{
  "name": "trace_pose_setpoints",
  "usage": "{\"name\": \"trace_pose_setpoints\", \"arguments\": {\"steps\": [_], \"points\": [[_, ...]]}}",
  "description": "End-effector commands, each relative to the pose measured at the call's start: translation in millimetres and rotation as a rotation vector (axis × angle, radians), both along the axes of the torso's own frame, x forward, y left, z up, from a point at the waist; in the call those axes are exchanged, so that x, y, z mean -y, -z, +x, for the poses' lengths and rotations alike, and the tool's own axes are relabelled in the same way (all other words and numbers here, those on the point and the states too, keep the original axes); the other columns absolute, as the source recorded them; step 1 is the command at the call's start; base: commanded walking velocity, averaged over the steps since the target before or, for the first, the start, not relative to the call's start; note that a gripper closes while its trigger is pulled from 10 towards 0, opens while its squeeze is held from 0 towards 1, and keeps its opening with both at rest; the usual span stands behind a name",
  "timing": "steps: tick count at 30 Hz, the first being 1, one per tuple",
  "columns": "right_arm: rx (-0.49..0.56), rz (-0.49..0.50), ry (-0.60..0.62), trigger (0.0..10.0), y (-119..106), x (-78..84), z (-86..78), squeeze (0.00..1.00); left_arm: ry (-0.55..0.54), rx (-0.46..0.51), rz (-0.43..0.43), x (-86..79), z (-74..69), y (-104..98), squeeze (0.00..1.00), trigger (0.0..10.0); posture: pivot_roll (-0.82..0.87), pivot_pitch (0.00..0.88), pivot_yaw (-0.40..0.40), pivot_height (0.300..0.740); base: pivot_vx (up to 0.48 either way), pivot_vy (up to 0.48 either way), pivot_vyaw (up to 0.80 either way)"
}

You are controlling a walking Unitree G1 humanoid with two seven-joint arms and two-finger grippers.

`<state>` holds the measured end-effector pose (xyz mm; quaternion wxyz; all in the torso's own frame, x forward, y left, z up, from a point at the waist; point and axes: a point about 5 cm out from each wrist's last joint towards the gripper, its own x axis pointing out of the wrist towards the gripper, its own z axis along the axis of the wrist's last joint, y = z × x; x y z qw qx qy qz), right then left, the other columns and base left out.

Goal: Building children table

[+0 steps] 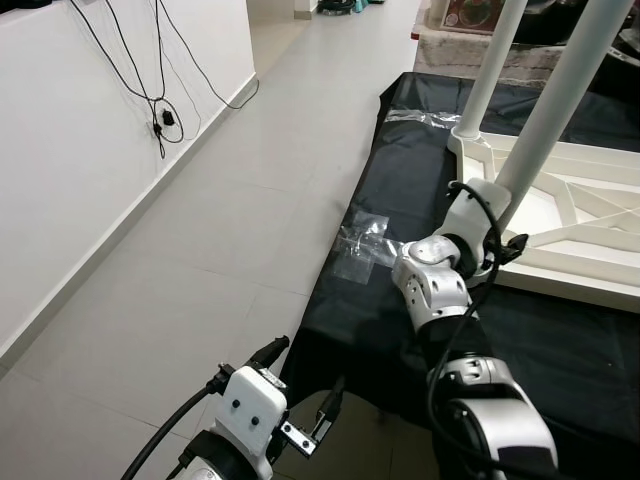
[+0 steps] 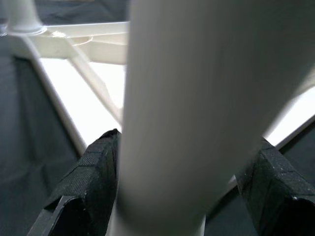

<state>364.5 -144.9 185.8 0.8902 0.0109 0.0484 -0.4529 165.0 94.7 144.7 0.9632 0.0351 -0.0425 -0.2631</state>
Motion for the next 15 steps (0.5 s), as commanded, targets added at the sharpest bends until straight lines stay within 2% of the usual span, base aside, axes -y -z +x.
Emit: {"name": "trace_pose_setpoints", "arguments": {"steps": [1, 2, 5, 9, 11, 12, 15], "points": [[-0.019, 0.008, -0.026, 10.0, 4.1, -5.1, -2.6, 0.0, -0.005, -0.014, 0.011, -1.6, -0.3, 5.0, 0.0, 10.0, 0.14, 0.144, -0.006, 0.74, 0.0, 0.0, 0.0], [-0.019, 0.008, -0.026, 10.0, 4.1, -5.1, -2.6, 0.0, -0.005, -0.014, 0.011, -1.6, -0.3, 5.0, 0.0, 10.0, 0.14, 0.144, -0.006, 0.74, 0.0, 0.0, 0.0], [-0.025, 0.023, -0.104, 10.0, 8.2, -19.5, -8.8, 0.0, -0.007, -0.013, 0.015, -2.6, 2.2, 6.4, 0.0, 10.0, 0.14, 0.136, -0.005, 0.74, 0.0, 0.0, 0.0], [-0.026, 0.023, -0.117, 10.0, 8.8, -21.7, -10.4, 0.0, -0.007, -0.013, 0.016, -2.8, 2.7, 6.8, 0.0, 10.0, 0.14, 0.136, -0.005, 0.74, 0.0, 0.0, 0.0], [-0.038, 0.025, -0.167, 10.0, 12.3, -26.2, -14.9, 0.0, -0.012, -0.012, 0.018, -3.7, 4.4, 7.6, 0.0, 10.0, 0.13, 0.131, -0.006, 0.74, 0.0, 0.0, 0.0], [-0.041, 0.027, -0.178, 10.0, 13.4, -26.5, -16.6, 1.0, -0.014, -0.012, 0.018, -4.2, 5.1, 8.0, 0.0, 10.0, 0.13, 0.13, -0.006, 0.74, 0.0, 0.0, 0.0], [-0.044, 0.028, -0.198, 10.0, 13.4, -26.4, -19.2, 1.0, -0.018, -0.012, 0.02, -5.1, 6.3, 8.9, 0.0, 10.0, 0.13, 0.128, -0.005, 0.74, 0.0, 0.0, 0.0]]}}
